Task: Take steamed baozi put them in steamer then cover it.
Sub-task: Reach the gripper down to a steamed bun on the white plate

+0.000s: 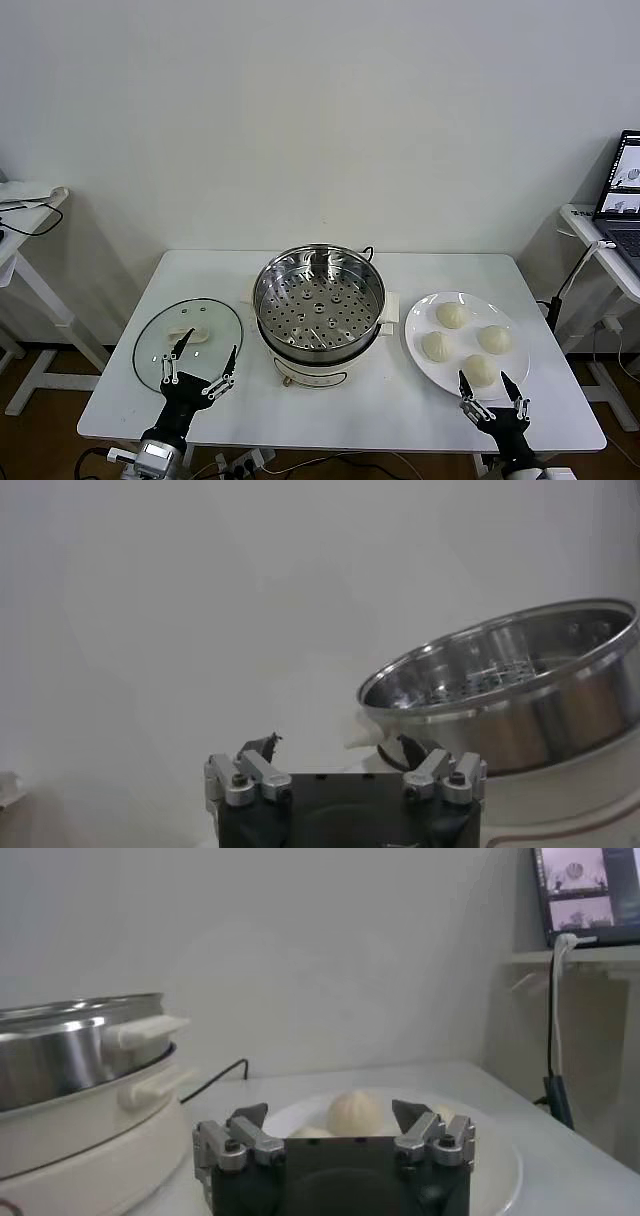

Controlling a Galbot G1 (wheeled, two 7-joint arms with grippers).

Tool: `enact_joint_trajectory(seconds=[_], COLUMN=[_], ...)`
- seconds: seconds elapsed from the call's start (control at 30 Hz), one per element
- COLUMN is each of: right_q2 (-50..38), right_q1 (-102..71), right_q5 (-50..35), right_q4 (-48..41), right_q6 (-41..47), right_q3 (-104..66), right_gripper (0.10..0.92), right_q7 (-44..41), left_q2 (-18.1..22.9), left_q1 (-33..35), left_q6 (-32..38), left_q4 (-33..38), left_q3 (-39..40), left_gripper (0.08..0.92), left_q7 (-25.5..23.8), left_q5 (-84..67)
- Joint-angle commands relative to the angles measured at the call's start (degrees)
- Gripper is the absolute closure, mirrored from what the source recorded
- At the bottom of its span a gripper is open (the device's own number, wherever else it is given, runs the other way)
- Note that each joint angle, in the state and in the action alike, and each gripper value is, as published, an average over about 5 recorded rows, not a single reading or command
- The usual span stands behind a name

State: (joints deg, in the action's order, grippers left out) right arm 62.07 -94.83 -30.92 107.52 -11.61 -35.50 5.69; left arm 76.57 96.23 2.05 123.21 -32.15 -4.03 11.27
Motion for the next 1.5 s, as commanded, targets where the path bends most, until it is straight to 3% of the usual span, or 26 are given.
enact_joint_trajectory(seconds=[0.03,0.2,0.4,0.5,0.6,0.77,1.03,1.27,1.5], right_q2=[-2.02,-8.63,-14.45,-16.18,-19.28,-24.08,-22.66,-18.49,-13.74], right_q1=[5.81,21.43,44.72,54.97,62.08,71.18,90.09,96.45,97.10], right_q5=[-0.59,-4.28,-11.69,-15.48,-17.13,-7.24,18.84,33.97,42.41], right_q4=[-0.23,-6.71,-22.70,-31.73,-38.43,-46.62,-62.49,-64.53,-65.50], right_q6=[3.78,10.34,13.86,14.81,17.35,17.23,6.56,5.06,4.24], right_q3=[-0.64,1.70,14.98,22.18,28.44,40.68,55.09,63.13,66.75], right_gripper=[0.203,0.203,0.203,0.203,0.203,0.203,0.203,0.203,0.203], right_q7=[3.26,5.42,6.47,2.95,-9.72,-36.98,-75.35,-82.53,-79.19], left_q2=[-0.01,0.00,0.50,0.68,0.75,0.77,0.90,1.15,1.53], left_q1=[0.07,0.75,1.69,2.22,2.73,3.40,3.51,3.52,3.78], left_q6=[-0.01,0.04,0.06,0.04,0.04,0.15,0.12,0.03,-0.01], left_q4=[0.42,1.54,3.13,4.07,4.92,5.70,5.34,5.21,5.07], left_q3=[0.03,-0.15,0.12,0.21,0.05,-0.49,-0.73,-0.81,-1.07], left_gripper=[0.177,0.177,0.177,0.177,0.177,0.177,0.177,0.177,0.177], left_q7=[-0.01,-0.02,0.06,0.12,0.19,0.34,0.35,0.13,-0.05], left_q5=[0.04,0.29,0.76,0.81,0.76,0.62,0.64,0.69,0.79])
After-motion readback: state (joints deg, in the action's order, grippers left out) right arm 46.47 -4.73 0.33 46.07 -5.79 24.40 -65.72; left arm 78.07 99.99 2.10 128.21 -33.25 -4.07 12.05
